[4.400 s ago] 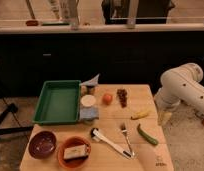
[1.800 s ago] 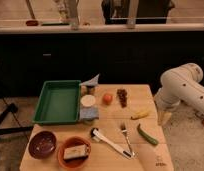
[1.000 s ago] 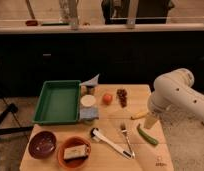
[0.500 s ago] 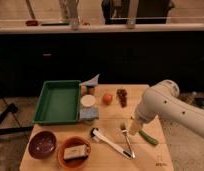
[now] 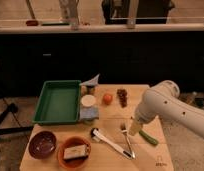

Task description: Place brush in tray

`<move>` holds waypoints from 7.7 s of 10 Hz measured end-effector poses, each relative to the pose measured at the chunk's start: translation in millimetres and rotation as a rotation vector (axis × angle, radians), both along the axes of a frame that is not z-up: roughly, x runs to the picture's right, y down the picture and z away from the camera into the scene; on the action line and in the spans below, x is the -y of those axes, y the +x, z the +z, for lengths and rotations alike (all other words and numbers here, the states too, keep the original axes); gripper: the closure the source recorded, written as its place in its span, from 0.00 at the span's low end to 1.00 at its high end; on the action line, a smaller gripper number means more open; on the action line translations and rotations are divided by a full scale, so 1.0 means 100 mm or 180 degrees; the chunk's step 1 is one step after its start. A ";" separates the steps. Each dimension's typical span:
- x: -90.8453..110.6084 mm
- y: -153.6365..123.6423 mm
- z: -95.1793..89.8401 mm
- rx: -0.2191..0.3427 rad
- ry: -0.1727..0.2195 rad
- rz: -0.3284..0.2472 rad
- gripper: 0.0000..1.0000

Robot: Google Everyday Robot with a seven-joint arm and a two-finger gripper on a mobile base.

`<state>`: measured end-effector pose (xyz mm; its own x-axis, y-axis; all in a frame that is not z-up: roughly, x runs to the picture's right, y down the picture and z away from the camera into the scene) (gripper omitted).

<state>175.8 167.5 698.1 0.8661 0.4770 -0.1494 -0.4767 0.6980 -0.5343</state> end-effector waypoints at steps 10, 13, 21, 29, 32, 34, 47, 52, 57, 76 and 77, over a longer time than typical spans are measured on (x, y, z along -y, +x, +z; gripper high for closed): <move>-1.19 -0.73 0.01 0.0383 -0.0440 -0.0107 0.20; -1.19 -0.74 0.02 0.0384 -0.0436 -0.0108 0.20; -1.33 -1.40 0.27 0.0447 -0.0195 -0.0337 0.20; -1.38 -1.21 0.77 0.0362 -0.0262 -0.0120 0.20; -1.41 -1.25 0.79 0.0391 -0.0312 -0.0122 0.40; -1.42 -1.26 0.79 0.0427 -0.0332 -0.0126 0.61; -1.02 -1.14 0.56 0.0374 -0.0184 -0.0119 1.00; -0.62 -1.03 0.25 0.0355 0.0087 -0.0047 1.00; -0.42 -1.10 0.03 0.0402 0.0245 -0.0043 1.00; 0.92 -2.29 0.31 0.0700 0.1109 -0.0805 1.00; 0.99 -2.39 0.35 0.0758 0.1120 -0.0889 1.00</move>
